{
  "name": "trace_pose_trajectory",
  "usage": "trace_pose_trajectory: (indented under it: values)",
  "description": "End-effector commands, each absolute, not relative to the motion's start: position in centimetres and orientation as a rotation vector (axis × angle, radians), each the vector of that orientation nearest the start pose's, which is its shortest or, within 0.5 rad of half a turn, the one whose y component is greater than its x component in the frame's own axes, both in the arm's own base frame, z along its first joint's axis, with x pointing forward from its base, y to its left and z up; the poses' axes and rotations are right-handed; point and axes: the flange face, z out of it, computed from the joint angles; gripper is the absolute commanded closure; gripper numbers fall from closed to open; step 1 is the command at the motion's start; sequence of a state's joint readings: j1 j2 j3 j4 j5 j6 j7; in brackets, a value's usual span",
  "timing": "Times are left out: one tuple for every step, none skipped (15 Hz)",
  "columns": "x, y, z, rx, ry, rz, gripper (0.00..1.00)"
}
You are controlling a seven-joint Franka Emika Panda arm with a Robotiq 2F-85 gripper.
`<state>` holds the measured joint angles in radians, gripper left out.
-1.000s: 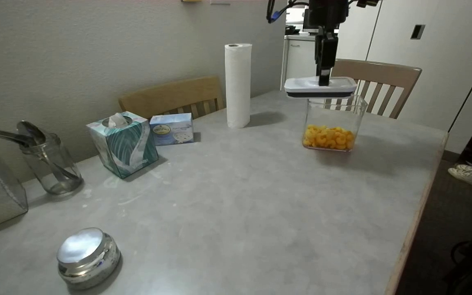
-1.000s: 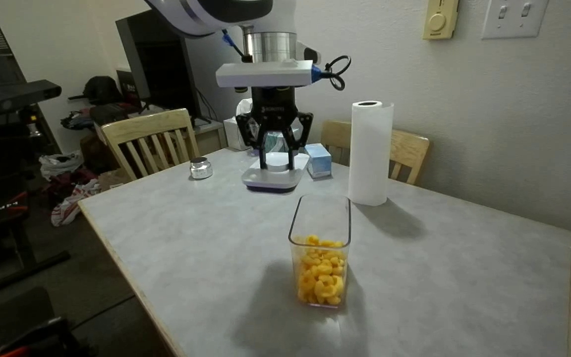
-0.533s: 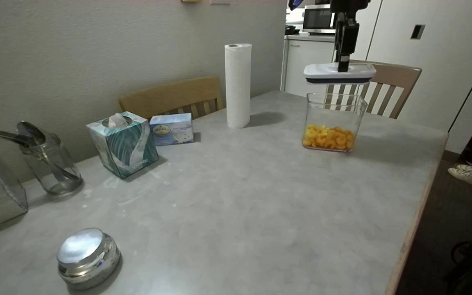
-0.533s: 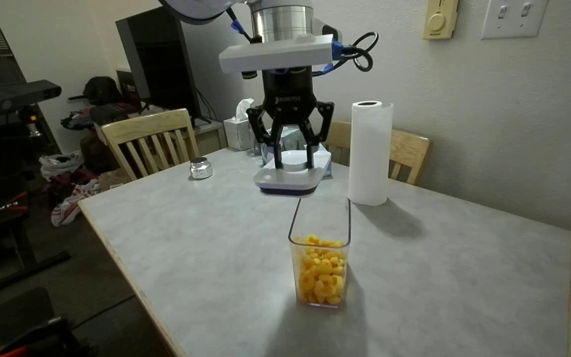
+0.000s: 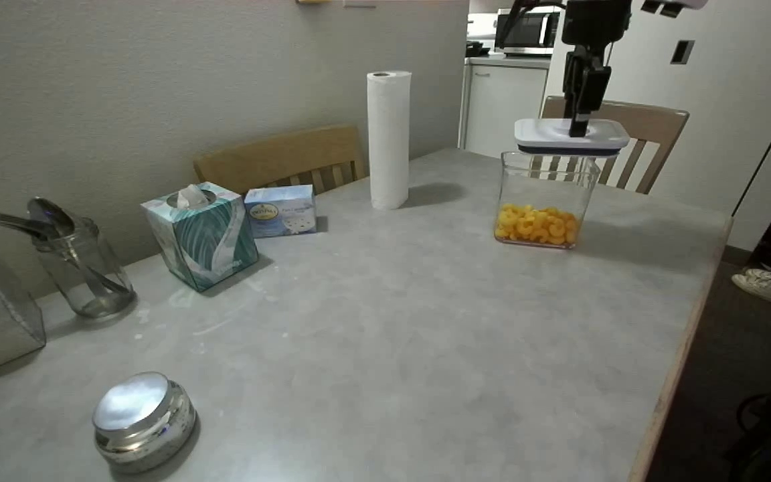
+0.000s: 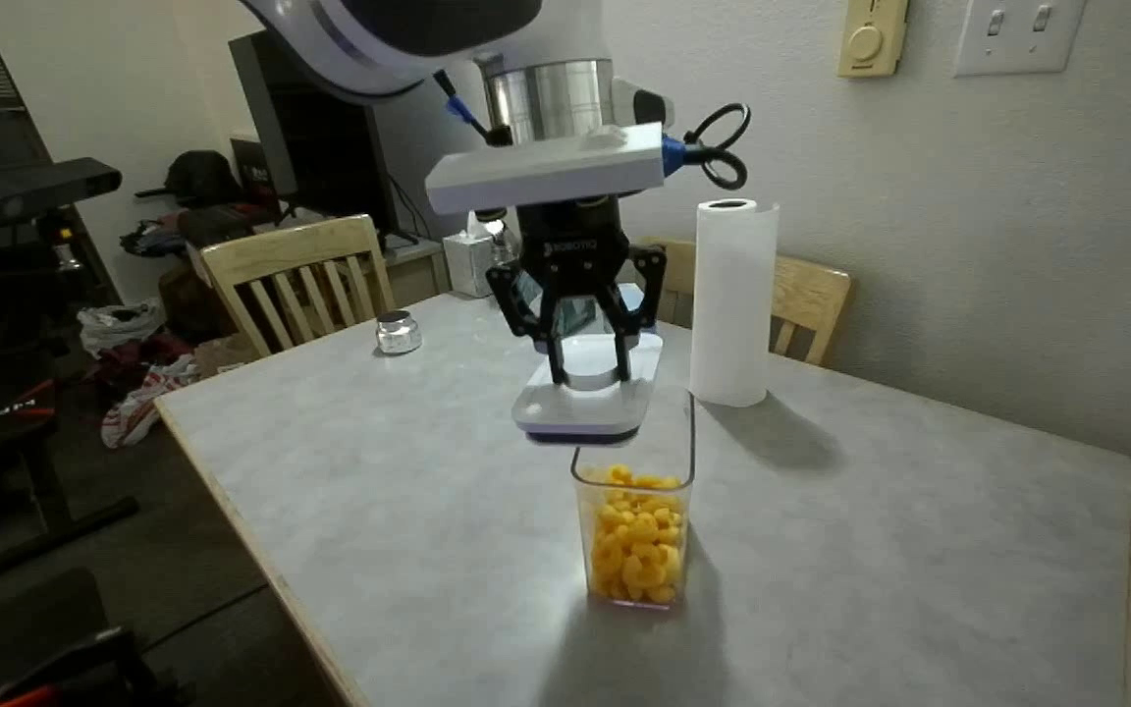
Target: Place the lid on the container and push the button
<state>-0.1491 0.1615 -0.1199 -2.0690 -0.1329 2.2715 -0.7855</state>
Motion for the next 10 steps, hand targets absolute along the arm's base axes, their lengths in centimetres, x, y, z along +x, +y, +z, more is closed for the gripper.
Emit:
trace_pose_trajectory:
  values:
    - [54.9, -16.5, 34.2, -3.158, -1.029, -0.046, 0.71]
    - [54.9, -16.6, 33.8, -3.167, -1.039, -0.07, 0.71]
    - [54.9, -16.7, 33.4, -3.173, -1.047, -0.092, 0.71]
    - [54.9, -16.8, 33.2, -3.181, -1.049, -0.11, 0.71]
    - [55.0, -16.9, 33.1, -3.183, -1.053, -0.133, 0.71]
    - [55.1, -16.9, 33.0, -3.188, -1.055, -0.155, 0.71]
    - [55.2, -17.0, 32.9, -3.192, -1.056, -0.175, 0.71]
    - [55.4, -17.1, 32.8, -3.193, -1.057, -0.191, 0.71]
    - [55.6, -17.3, 32.7, -3.198, -1.06, -0.204, 0.71]
    - [55.7, -17.5, 32.8, -3.198, -1.064, -0.218, 0.71]
